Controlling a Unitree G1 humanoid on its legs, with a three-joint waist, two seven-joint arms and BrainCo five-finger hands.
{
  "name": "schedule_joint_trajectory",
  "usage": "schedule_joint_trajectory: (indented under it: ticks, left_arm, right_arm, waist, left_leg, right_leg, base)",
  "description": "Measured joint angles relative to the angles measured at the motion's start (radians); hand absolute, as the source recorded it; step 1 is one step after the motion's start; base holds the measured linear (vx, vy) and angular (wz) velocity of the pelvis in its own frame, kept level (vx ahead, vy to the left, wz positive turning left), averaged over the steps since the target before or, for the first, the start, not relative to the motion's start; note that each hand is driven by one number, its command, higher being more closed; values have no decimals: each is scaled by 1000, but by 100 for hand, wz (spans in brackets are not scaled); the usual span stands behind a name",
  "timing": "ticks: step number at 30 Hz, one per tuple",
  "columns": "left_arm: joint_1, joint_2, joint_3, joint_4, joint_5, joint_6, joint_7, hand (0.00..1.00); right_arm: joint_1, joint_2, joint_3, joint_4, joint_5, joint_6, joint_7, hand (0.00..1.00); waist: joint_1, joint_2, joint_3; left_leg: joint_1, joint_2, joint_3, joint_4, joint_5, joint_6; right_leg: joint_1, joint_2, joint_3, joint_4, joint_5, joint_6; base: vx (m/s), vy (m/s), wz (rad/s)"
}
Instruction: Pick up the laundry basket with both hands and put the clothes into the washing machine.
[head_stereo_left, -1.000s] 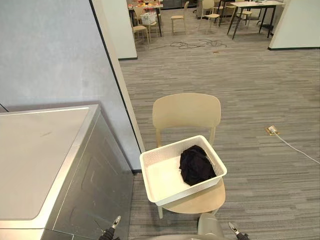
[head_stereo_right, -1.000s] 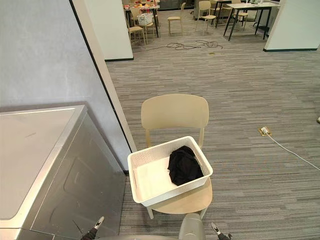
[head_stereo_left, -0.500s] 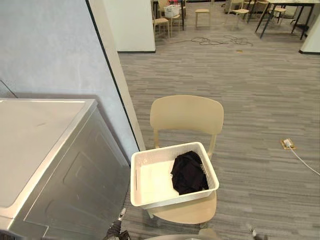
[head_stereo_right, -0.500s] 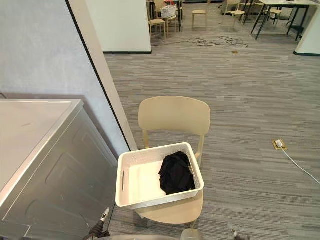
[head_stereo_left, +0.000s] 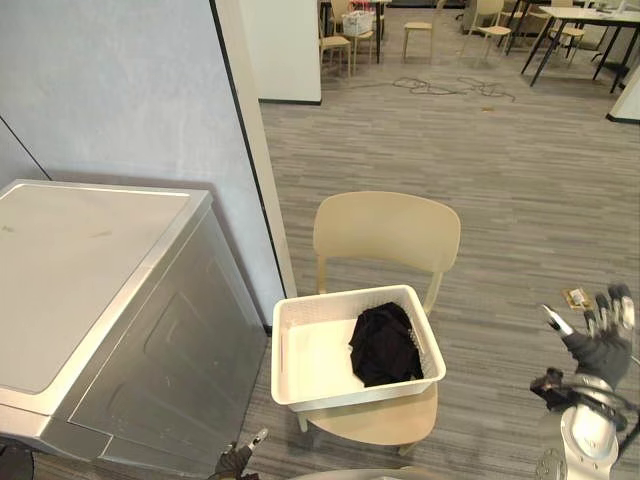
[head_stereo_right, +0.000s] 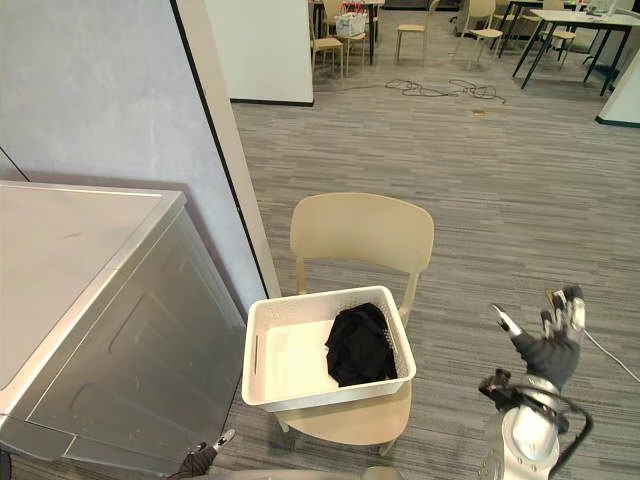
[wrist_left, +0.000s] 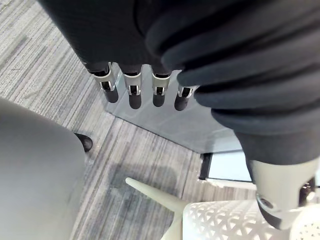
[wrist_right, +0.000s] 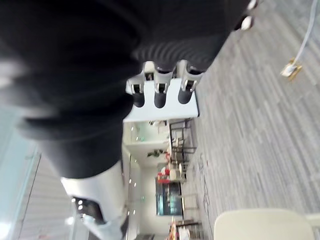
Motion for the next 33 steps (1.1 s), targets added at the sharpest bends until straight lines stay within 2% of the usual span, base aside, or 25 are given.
schedule_joint_trajectory:
  ticks: [2,5,9,16,22,26,29,33]
  left_arm:
    - [-27,17,-43,17,2,-1,-18,0]
    - [-56,41,-85,19,18,-2,-27,0]
    - [-85,67,-123,19,55,-3,-40,0]
    - [-119,78,-161,19,55,-4,-37,0]
    - [-144,80,-163,17,97,-2,-35,0]
    - [-179,82,-164,10,95,-2,-23,0]
    - [-207,84,-166,6,95,-2,-7,0]
    - [-218,90,-191,-18,95,-3,8,0]
  right_arm:
    - [-55,-108,107,60,-68,2,67,0]
    - [-102,-187,222,126,-101,0,147,0]
    - [-141,-236,285,234,-128,2,206,0]
    - [-272,-309,427,452,-141,23,222,0]
    - [-375,-313,507,619,-140,43,228,0]
    - [-445,-313,520,721,-138,55,223,0]
    - [-504,-313,519,766,-109,70,200,0]
    - [-553,-309,518,806,-82,75,173,0]
  waist:
    - [2,2,24]
    - [4,1,66]
    - [5,-12,95]
    - [5,8,158]
    - [11,7,193]
    - [27,8,247]
    - [29,8,292]
    - [41,7,316]
  left_leg:
    - [-25,-5,-2,1,8,6]
    - [-50,-10,-12,0,16,10]
    - [-74,-14,-15,1,18,12]
    - [-100,-14,-15,0,20,14]
    - [-114,-14,-14,0,24,15]
    - [-143,-15,-26,-1,45,13]
    - [-178,-16,-41,-11,71,12]
    - [-199,-16,-52,-16,89,10]
  right_leg:
    - [7,0,-1,-63,46,6]
    - [9,-2,-7,-112,80,8]
    - [-3,-3,-7,-140,101,11]
    - [-28,-3,-6,-140,105,9]
    - [-45,-3,-2,-140,112,5]
    - [-70,-2,-7,-139,124,3]
    - [-100,-1,-9,-139,140,0]
    - [-118,0,-14,-137,151,-1]
  base:
    - [-36,41,-1]
    - [-63,27,4]
    - [-19,6,1]
    - [0,0,0]
    - [0,0,0]
    - [-79,-7,5]
    - [-112,-10,10]
    - [-112,-11,7]
